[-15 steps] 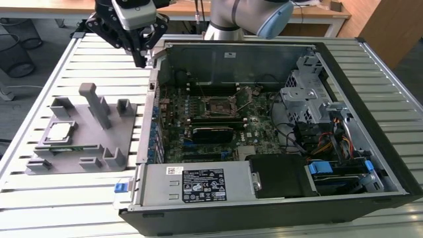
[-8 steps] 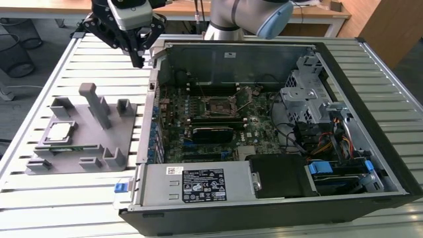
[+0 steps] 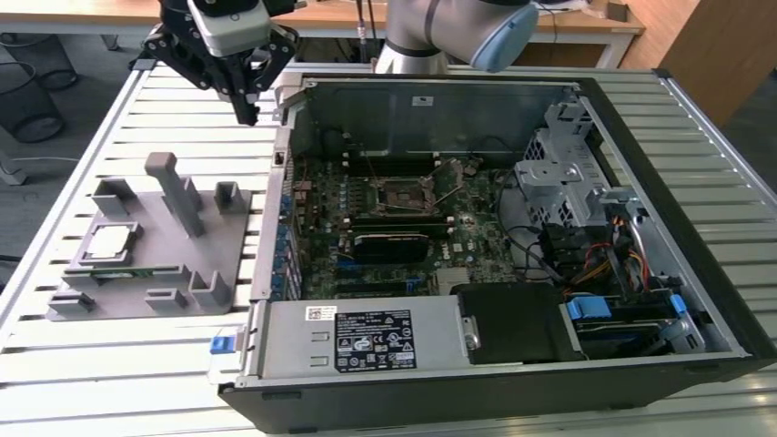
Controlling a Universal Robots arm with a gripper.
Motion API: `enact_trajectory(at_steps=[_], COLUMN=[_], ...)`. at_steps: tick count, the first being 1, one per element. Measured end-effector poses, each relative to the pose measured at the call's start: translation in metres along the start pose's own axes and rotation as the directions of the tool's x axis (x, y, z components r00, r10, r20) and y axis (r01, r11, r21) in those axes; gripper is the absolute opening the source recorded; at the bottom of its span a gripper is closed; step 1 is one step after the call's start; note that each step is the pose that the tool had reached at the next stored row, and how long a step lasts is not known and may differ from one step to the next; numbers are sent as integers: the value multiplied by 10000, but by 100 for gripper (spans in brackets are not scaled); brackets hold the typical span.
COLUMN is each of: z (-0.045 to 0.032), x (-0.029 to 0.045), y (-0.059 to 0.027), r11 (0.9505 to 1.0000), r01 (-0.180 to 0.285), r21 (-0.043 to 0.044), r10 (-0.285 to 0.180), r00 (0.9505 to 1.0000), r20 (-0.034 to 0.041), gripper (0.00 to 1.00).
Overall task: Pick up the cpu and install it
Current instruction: 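Reach for the cpu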
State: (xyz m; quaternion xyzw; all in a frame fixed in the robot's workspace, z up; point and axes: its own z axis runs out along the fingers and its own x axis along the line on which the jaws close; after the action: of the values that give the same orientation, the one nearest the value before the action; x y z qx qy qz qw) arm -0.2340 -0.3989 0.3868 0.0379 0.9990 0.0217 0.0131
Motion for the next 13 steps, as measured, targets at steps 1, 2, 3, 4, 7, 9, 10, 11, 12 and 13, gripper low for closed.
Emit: enact_trajectory(at_steps=[1,2,3,4,7,9,10,11,12,13], z=[0,1,3,5,9,12,13,14,14,15], x=[7,13,17,23,45,58,65,72,82,96], y=[0,-1,-1,-2,-4,-5,-5,-6,-7,-8], r11=[10000,10000,10000,10000,10000,10000,10000,10000,10000,10000], r01=[-1,-1,0,0,0,0,0,-1,-1,0], r21=[0,0,-1,-1,0,0,0,0,1,0], r10=[1,1,0,0,0,0,0,1,1,0], r00=[10000,10000,10000,10000,10000,10000,10000,10000,10000,10000], r20=[0,0,1,1,0,0,0,0,0,0], gripper=[11,11,11,11,11,11,11,11,11,11])
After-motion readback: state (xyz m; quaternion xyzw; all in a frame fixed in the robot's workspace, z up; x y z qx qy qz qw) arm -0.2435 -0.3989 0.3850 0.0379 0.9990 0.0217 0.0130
